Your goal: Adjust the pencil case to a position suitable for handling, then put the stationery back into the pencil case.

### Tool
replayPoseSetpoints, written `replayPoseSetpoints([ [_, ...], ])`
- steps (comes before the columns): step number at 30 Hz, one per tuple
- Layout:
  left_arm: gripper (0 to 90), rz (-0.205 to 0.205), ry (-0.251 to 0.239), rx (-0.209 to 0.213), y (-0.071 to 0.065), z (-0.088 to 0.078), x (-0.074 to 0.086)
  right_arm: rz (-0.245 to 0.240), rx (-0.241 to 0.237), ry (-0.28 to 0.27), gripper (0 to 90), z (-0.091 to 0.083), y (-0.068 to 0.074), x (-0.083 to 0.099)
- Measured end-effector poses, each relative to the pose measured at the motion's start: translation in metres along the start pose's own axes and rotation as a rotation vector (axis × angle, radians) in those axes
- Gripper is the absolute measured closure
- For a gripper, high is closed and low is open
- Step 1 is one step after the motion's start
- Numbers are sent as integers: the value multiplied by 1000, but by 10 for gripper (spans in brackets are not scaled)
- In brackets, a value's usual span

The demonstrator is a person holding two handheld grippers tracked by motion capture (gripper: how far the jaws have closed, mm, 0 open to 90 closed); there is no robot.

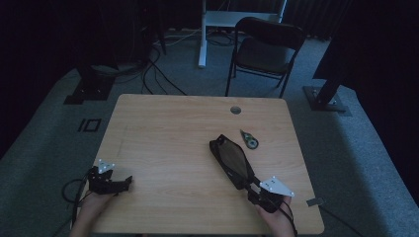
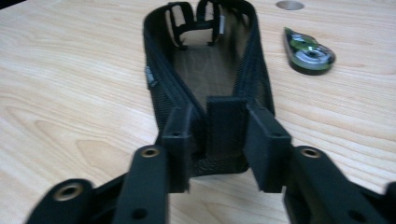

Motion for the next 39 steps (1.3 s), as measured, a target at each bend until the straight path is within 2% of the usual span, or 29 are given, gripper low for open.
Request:
replayPoseSetpoints([
  [5, 7, 0, 0, 0, 0, 0, 0, 13, -18, -46, 498, -4, -2, -11],
  [6, 7, 0, 0, 0, 0, 0, 0, 29, -25, -51, 479, -4, -2, -13],
  [8, 7, 0, 0, 0, 0, 0, 0, 14, -19, -53, 445, -4, -5, -16],
  [20, 7, 0, 0, 0, 0, 0, 0, 19, -10, -132, 214, -6, -31, -50],
  [26, 7, 0, 0, 0, 0, 0, 0, 23, 4, -157, 194, -1, -49, -65],
  [31, 7, -3, -1, 1, 0, 0, 0, 17, 19, -149, 173, 9, -62, -73],
  [35, 7, -3, -2, 1, 0, 0, 0, 12, 39, -149, 173, 20, -75, -76],
  [39, 7, -2, 0, 1, 0, 0, 0, 12, 47, -127, 173, 32, -85, -75],
])
Point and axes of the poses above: each handheld gripper's, and its own axes: z roughly forward along the jaws, x roughly out of its underside, y roughly to its left, the point moved 5 cm from there along z, roughly forward along the jaws, and after that the axes turned 7 degrees about -z, right-handed, at the moved point
